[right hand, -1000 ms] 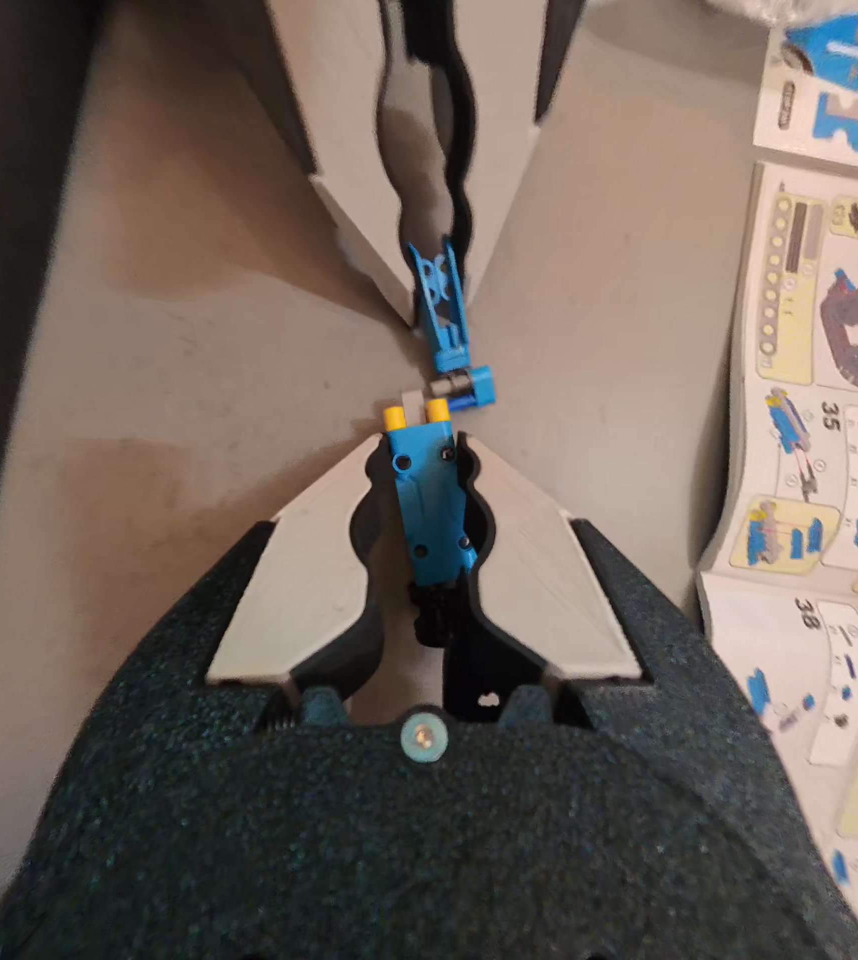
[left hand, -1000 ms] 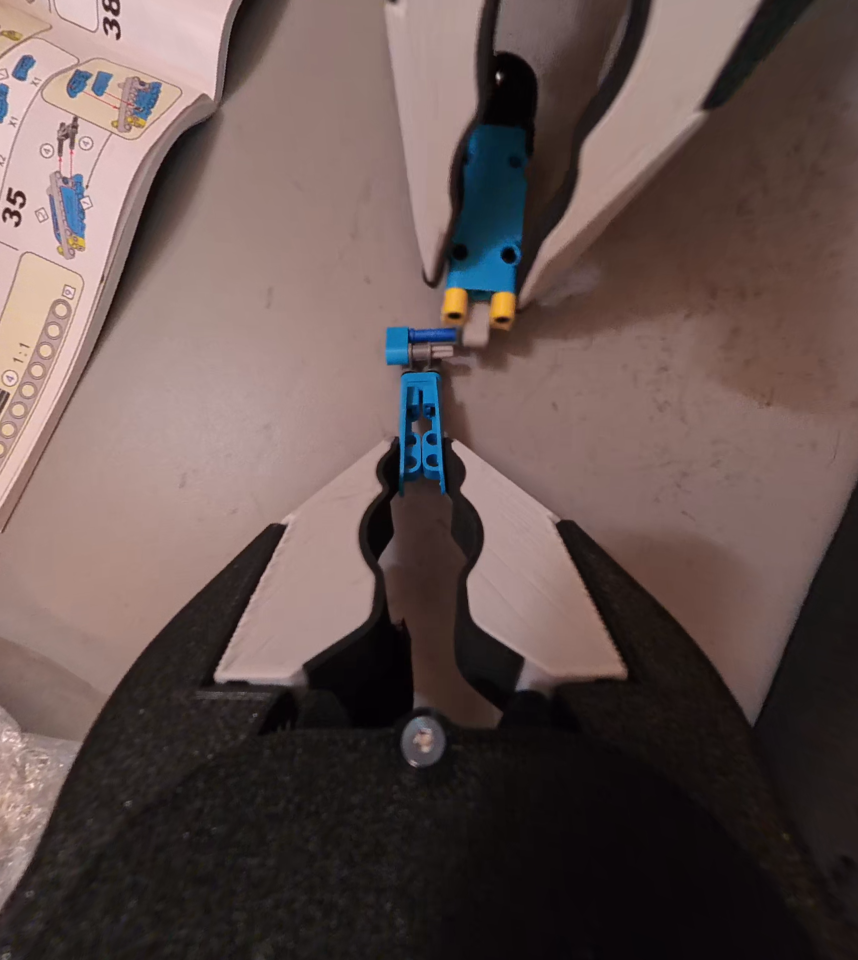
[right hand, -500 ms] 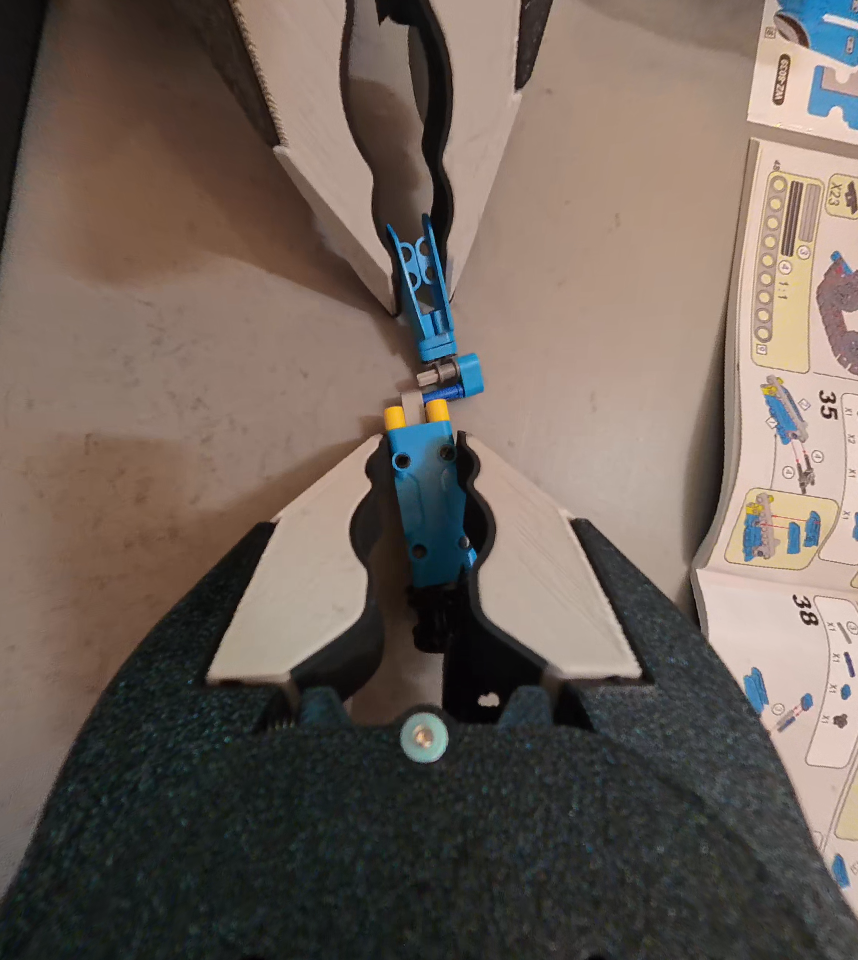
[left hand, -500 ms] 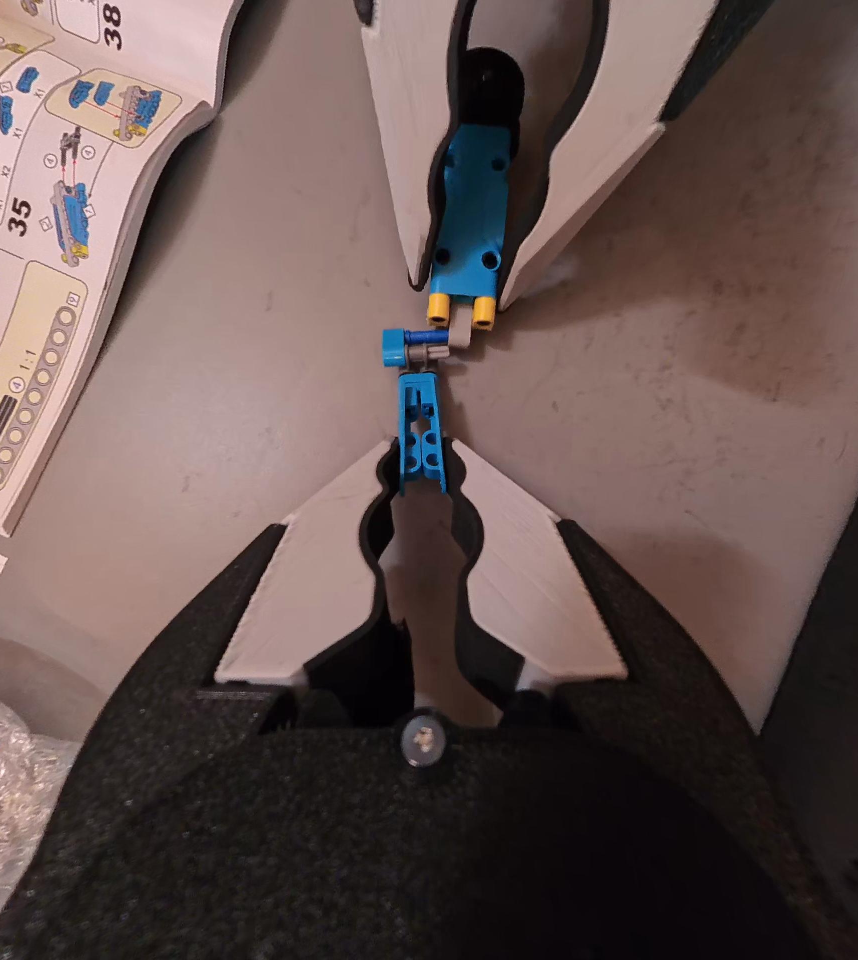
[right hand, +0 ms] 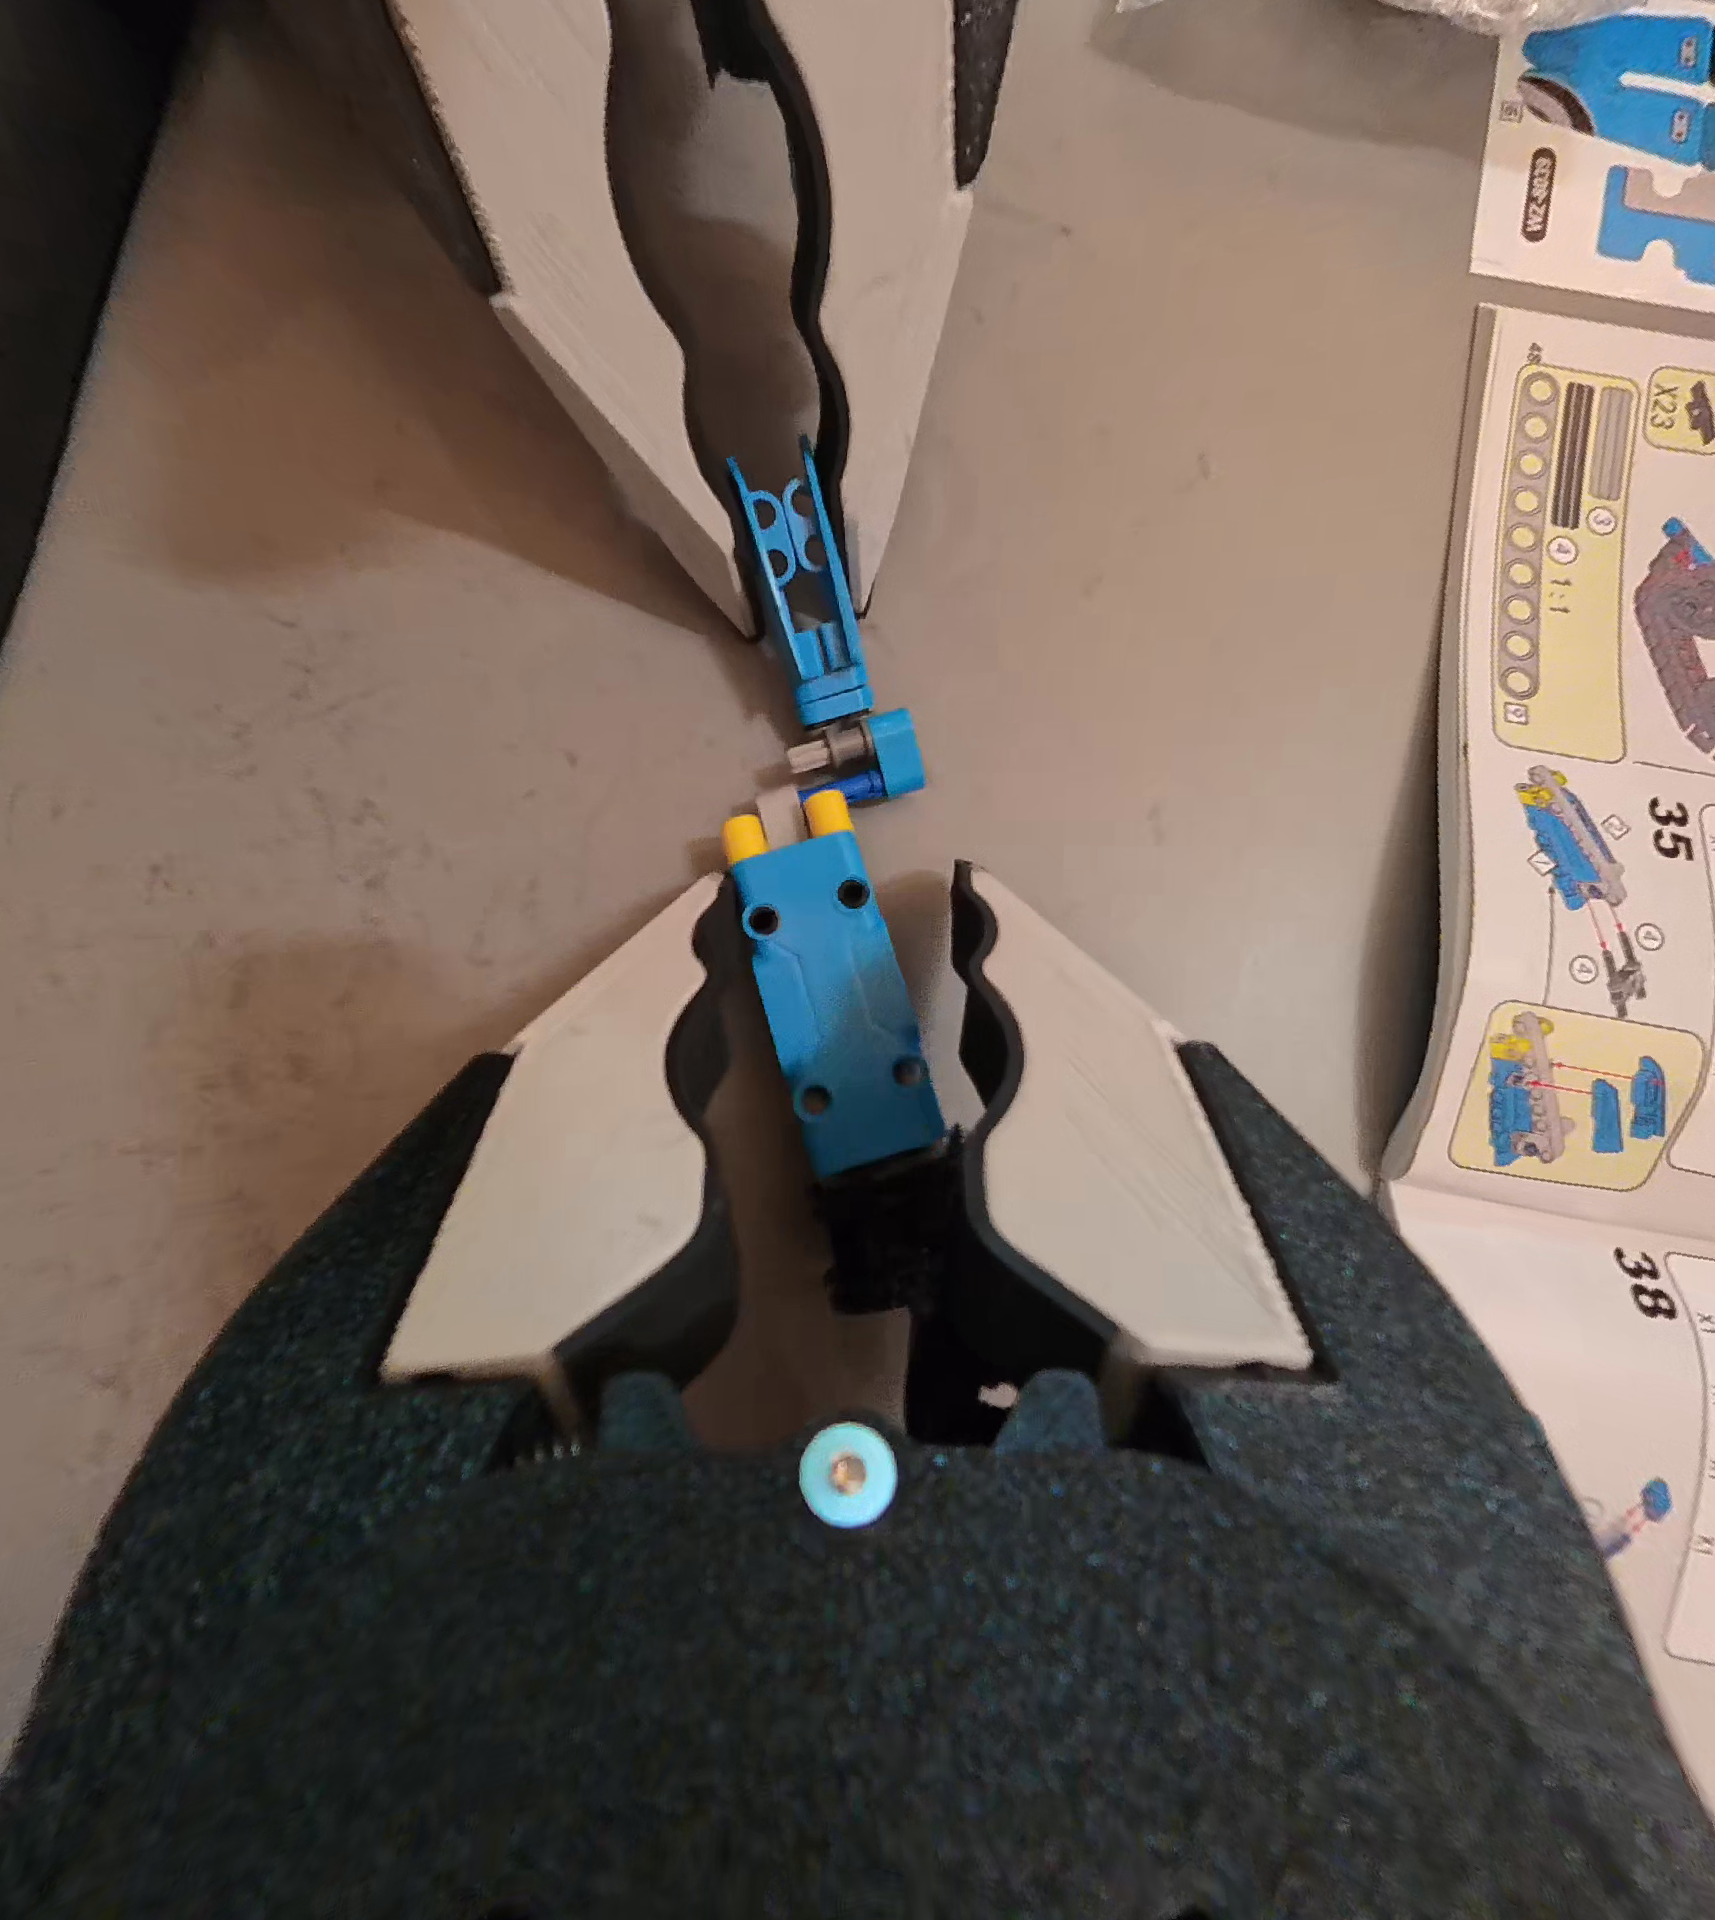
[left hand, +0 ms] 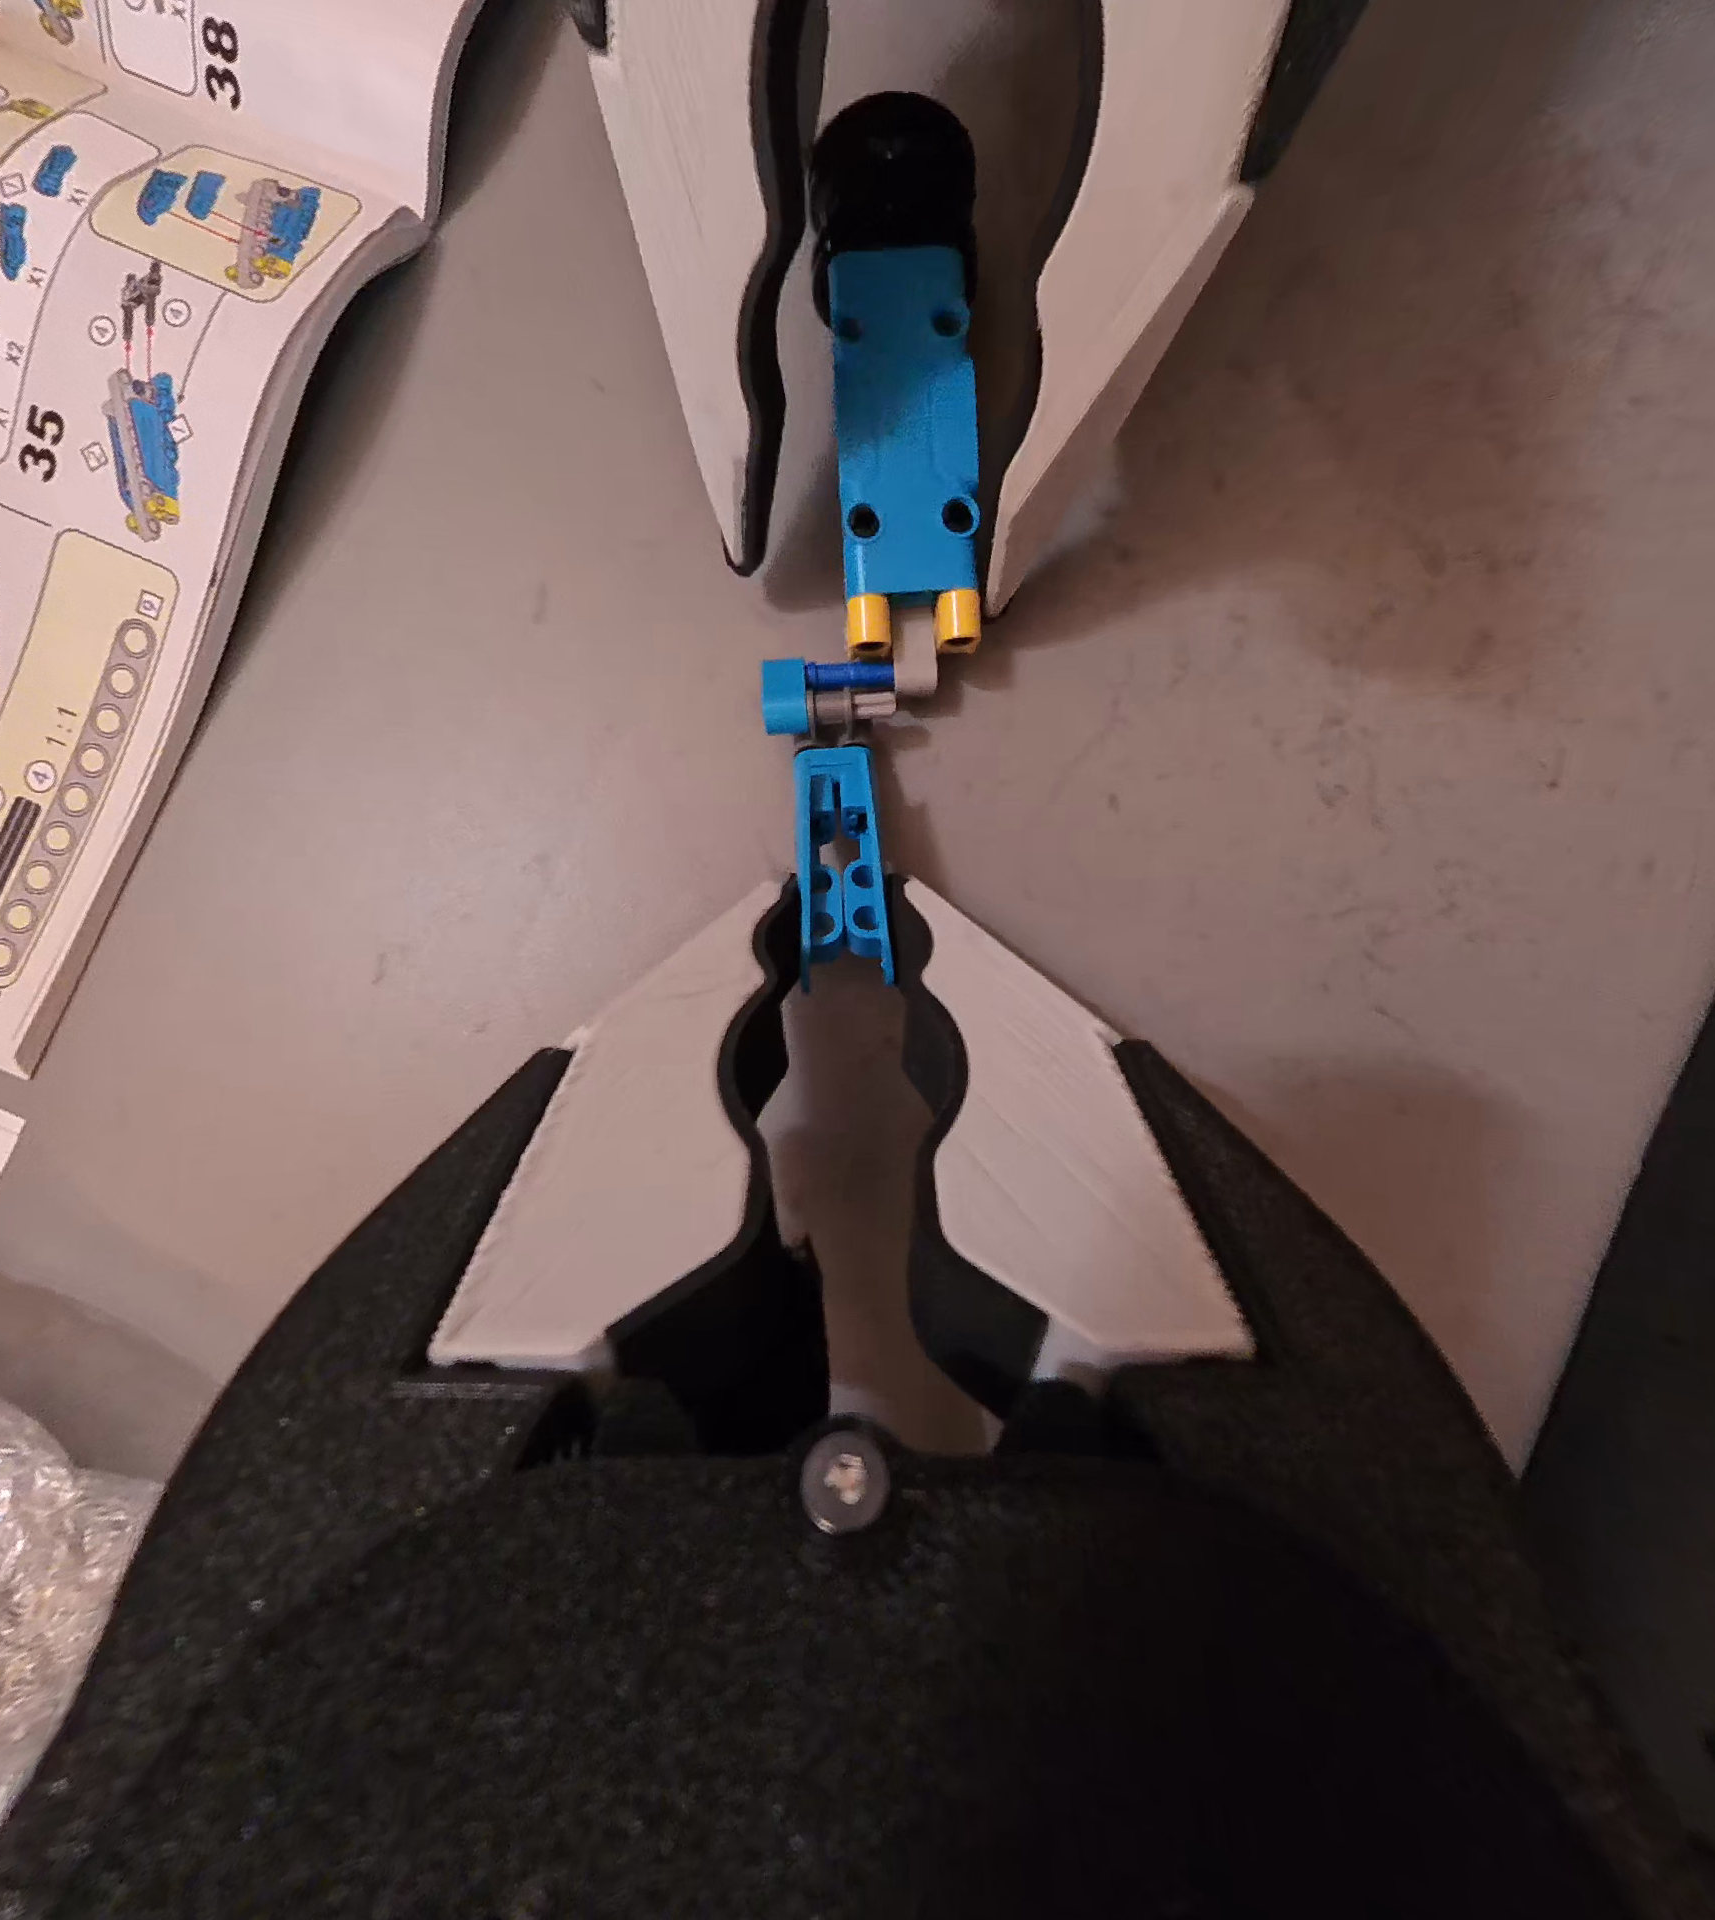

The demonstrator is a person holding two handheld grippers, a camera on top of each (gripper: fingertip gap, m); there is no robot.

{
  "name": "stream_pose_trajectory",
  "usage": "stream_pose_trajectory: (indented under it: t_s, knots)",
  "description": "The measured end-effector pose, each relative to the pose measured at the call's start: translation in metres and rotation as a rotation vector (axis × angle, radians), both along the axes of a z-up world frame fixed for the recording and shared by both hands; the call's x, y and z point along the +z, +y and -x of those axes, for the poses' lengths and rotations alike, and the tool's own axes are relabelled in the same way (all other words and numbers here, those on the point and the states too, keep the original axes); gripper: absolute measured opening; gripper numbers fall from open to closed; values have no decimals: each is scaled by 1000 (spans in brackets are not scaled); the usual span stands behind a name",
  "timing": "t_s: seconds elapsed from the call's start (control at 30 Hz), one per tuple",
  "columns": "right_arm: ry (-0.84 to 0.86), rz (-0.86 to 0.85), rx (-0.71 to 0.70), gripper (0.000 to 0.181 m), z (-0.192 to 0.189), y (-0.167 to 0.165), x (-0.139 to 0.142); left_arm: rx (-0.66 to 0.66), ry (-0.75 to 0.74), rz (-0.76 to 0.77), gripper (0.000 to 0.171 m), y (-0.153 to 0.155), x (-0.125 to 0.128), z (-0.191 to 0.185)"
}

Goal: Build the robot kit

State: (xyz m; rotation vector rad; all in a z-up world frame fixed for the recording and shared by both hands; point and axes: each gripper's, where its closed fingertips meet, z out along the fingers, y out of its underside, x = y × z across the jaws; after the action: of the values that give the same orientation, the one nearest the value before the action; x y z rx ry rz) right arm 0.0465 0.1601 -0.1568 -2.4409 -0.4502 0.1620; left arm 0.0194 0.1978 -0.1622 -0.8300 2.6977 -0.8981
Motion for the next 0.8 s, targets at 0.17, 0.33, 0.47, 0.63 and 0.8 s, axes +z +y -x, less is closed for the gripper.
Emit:
stream_pose_trajectory:
  t_s: [0.17,0.33,0.47,0.63,0.8]
  knots:
    - [6,-5,-2,42,0,0,0,12,19,20,15,0,0,0]
    - [-30,20,-6,46,-1,0,-4,15,21,19,15,0,0,0]
    - [-41,41,-6,46,2,-1,-3,15,19,18,15,0,0,0]
    - [-88,30,10,47,12,10,18,14,13,10,15,0,0,0]
    - [-194,186,54,44,10,14,9,21,14,10,15,0,0,0]
